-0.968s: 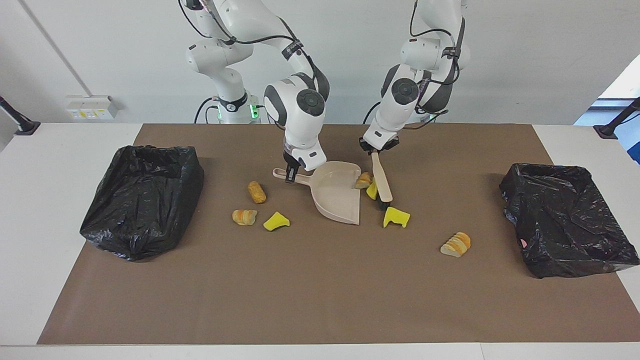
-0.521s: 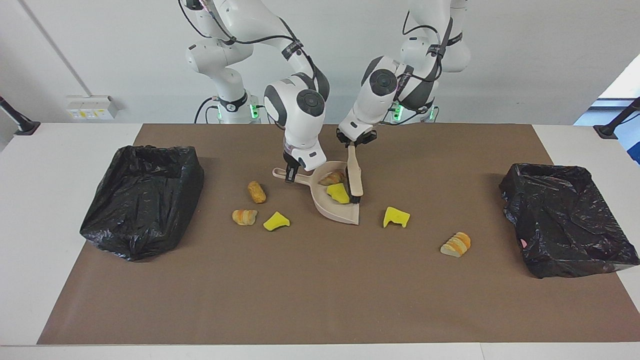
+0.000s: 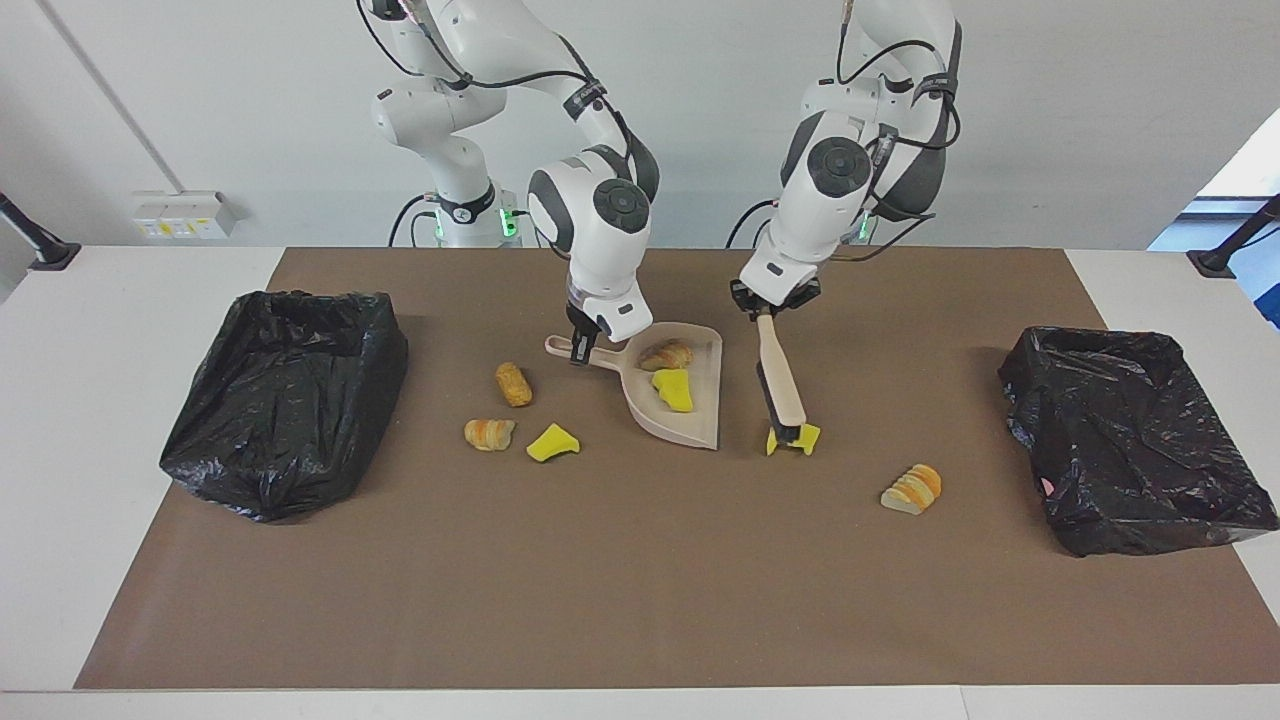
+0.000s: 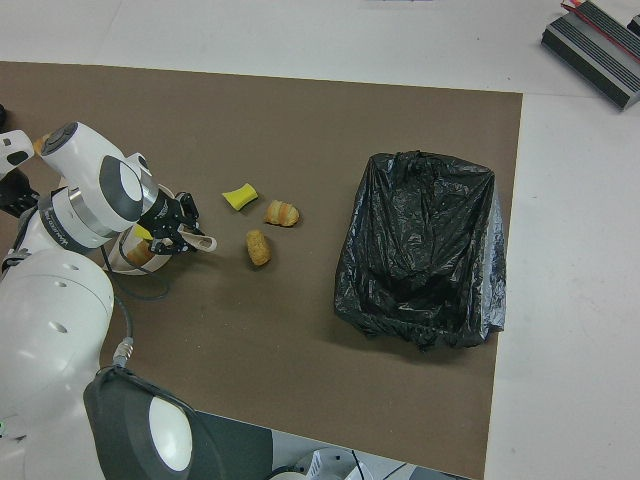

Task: Sweep and dump trash in bin

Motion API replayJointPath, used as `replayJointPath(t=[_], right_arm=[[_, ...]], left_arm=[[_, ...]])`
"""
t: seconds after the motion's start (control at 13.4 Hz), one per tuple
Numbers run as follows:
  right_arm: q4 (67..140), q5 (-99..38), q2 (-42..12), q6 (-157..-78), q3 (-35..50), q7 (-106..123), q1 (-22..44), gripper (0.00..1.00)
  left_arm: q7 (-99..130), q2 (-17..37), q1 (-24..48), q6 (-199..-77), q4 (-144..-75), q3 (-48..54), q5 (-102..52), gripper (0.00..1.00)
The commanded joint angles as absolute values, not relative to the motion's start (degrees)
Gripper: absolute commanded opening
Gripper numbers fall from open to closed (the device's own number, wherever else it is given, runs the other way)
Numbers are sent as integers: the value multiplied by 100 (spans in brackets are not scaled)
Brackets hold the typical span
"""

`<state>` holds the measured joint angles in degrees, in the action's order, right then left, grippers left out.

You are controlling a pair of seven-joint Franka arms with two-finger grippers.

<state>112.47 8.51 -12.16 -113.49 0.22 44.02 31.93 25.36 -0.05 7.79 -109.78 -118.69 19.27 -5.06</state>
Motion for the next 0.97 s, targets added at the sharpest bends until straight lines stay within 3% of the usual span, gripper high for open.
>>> replayJointPath(t=[0.0, 0.3, 0.6, 0.89], right_arm=[[11311, 923, -1178, -11215, 62, 4245, 3112, 0], [11312, 818, -1178, -11329, 70, 4149, 3111, 0], [11294, 694, -1178, -11381, 79, 3956, 3190, 0], [11303, 633, -1178, -11426, 70, 3867, 3199, 0]], left_arm=[[1867, 306, 248, -11003, -11576, 1951, -11, 0], [408, 1087, 167, -10908, -10480, 689, 272, 0], [-631, 1844, 149, -10978, -9670, 125, 896, 0], [-1615, 2083, 53, -10995, -9676, 9, 888, 0]])
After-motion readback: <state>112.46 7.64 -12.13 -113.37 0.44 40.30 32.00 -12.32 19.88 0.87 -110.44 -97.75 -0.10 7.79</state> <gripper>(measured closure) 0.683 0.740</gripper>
